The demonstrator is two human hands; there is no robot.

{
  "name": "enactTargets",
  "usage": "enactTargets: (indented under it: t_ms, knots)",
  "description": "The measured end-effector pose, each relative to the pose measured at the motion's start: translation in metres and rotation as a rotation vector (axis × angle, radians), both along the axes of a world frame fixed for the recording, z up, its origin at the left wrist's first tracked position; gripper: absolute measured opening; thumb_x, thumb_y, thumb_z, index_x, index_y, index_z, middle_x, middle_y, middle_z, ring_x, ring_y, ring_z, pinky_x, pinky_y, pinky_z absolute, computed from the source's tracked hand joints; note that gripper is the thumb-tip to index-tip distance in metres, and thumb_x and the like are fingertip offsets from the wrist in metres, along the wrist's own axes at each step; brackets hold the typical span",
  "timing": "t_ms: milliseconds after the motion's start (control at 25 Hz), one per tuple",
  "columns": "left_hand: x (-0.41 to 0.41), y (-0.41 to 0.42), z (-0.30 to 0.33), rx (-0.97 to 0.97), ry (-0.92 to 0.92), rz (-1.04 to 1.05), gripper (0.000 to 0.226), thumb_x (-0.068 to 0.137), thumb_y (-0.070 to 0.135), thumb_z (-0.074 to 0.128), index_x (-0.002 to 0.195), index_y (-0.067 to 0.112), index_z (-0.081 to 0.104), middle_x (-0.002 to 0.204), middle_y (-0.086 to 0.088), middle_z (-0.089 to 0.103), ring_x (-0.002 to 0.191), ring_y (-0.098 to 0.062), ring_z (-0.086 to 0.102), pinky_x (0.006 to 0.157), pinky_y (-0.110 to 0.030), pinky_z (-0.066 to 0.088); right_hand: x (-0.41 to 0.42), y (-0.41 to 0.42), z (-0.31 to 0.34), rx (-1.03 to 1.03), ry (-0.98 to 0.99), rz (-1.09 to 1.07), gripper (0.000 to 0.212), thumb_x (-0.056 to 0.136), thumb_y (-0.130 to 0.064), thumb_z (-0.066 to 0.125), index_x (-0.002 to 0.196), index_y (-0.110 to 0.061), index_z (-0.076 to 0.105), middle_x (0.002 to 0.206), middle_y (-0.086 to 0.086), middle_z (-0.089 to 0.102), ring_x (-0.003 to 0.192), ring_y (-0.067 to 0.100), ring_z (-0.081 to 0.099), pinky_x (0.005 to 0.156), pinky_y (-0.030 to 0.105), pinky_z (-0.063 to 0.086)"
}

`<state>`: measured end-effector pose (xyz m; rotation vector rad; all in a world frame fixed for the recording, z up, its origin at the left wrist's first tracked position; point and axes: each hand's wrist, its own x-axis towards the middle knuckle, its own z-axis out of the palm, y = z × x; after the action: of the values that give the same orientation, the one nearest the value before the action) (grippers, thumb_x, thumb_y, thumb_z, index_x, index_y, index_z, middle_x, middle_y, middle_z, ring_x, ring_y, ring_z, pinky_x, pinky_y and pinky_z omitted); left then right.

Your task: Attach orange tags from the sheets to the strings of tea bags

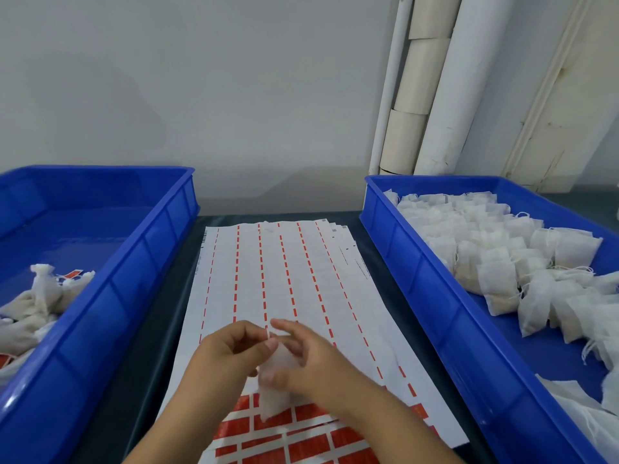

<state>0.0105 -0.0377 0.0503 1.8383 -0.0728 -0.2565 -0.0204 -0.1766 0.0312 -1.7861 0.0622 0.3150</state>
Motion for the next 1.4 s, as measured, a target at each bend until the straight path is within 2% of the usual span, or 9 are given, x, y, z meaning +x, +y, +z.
enactTargets:
  t_ms: [160,320,520,640,760,880,1000,1120,1400]
  knots:
    - [0.004,-0.004,-0.005,-0.116,0.016,0.159,0.011,0.084,0.016,0.065,0.074,0.016,0.071,0.067,0.003,0.070,0.068,-0.019,0.067,0.066,-0.031,0.053,0.003,0.015,-0.017,-0.349,-0.075,-0.072,0.050,0.081,-0.045,0.065,0.126,-0.040,0.045,0.116,-0.019,0.053,0.093,0.002,0.050,0.072,0.012,0.039]
    - [0.015,0.004,-0.006,-0.218,0.060,0.353,0.009,0.084,0.021,0.063,0.080,0.017,0.069,0.069,0.004,0.070,0.073,-0.020,0.066,0.064,-0.030,0.053,0.004,0.006,-0.015,-0.175,0.021,-0.158,0.017,0.087,-0.040,0.055,0.078,-0.032,0.068,0.086,-0.021,0.061,0.087,0.005,0.057,0.074,0.019,0.046]
    - [0.016,0.011,-0.014,-0.225,0.151,0.430,0.009,0.084,0.022,0.062,0.081,0.017,0.069,0.079,-0.002,0.070,0.076,-0.022,0.066,0.063,-0.030,0.054,-0.001,-0.010,0.002,0.778,0.171,-0.212,0.017,0.078,-0.005,0.062,0.072,-0.013,0.075,0.074,0.008,0.066,0.072,0.017,0.063,0.072,0.034,0.054]
    - [0.006,0.011,-0.021,-0.184,0.153,0.394,0.007,0.083,0.021,0.064,0.081,0.015,0.068,0.071,0.000,0.071,0.075,-0.021,0.067,0.066,-0.032,0.054,-0.002,-0.011,0.006,1.038,0.144,-0.250,0.021,0.072,-0.007,0.067,0.093,-0.007,0.072,0.086,0.012,0.071,0.061,0.015,0.064,0.064,0.033,0.056]
    - [-0.009,0.012,-0.028,0.044,0.013,0.229,0.006,0.081,0.022,0.068,0.075,0.021,0.068,0.064,0.008,0.070,0.071,-0.013,0.066,0.065,-0.024,0.051,0.001,-0.009,0.002,0.922,0.078,-0.268,0.024,0.086,-0.007,0.059,0.107,-0.017,0.069,0.109,0.003,0.071,0.066,0.011,0.063,0.067,0.029,0.055]
    - [-0.018,0.012,-0.024,0.256,-0.191,0.040,0.010,0.080,0.026,0.069,0.072,0.031,0.064,0.077,0.015,0.066,0.077,-0.006,0.060,0.062,-0.009,0.042,-0.001,-0.003,-0.002,0.363,-0.059,-0.185,0.028,0.093,-0.019,0.055,0.100,-0.041,0.071,0.113,-0.025,0.065,0.092,0.009,0.062,0.083,0.024,0.052]
    - [-0.015,0.013,-0.015,0.310,-0.383,-0.018,0.012,0.082,0.025,0.066,0.077,0.034,0.059,0.103,0.030,0.044,0.098,0.002,0.047,0.081,-0.008,0.040,-0.003,0.006,-0.007,-0.075,-0.152,-0.063,0.018,0.092,-0.033,0.055,0.095,-0.049,0.063,0.097,-0.032,0.062,0.095,0.001,0.059,0.077,0.014,0.047]
    - [-0.008,0.012,-0.008,0.313,-0.412,-0.140,0.011,0.087,0.025,0.060,0.080,0.033,0.058,0.106,0.033,0.043,0.102,0.006,0.046,0.092,-0.012,0.038,-0.006,0.010,-0.004,-0.116,-0.144,0.052,0.019,0.089,-0.034,0.053,0.085,-0.052,0.058,0.083,-0.027,0.061,0.085,-0.002,0.060,0.071,0.015,0.046]
    - [-0.011,0.000,-0.018,0.263,-0.372,-0.064,0.018,0.091,0.019,0.056,0.078,0.032,0.052,0.083,0.007,0.058,0.077,0.004,0.056,0.059,-0.011,0.045,-0.008,0.016,-0.002,-0.037,-0.179,0.047,0.022,0.088,-0.023,0.054,0.091,-0.044,0.058,0.097,-0.016,0.064,0.093,0.004,0.061,0.076,0.014,0.051]
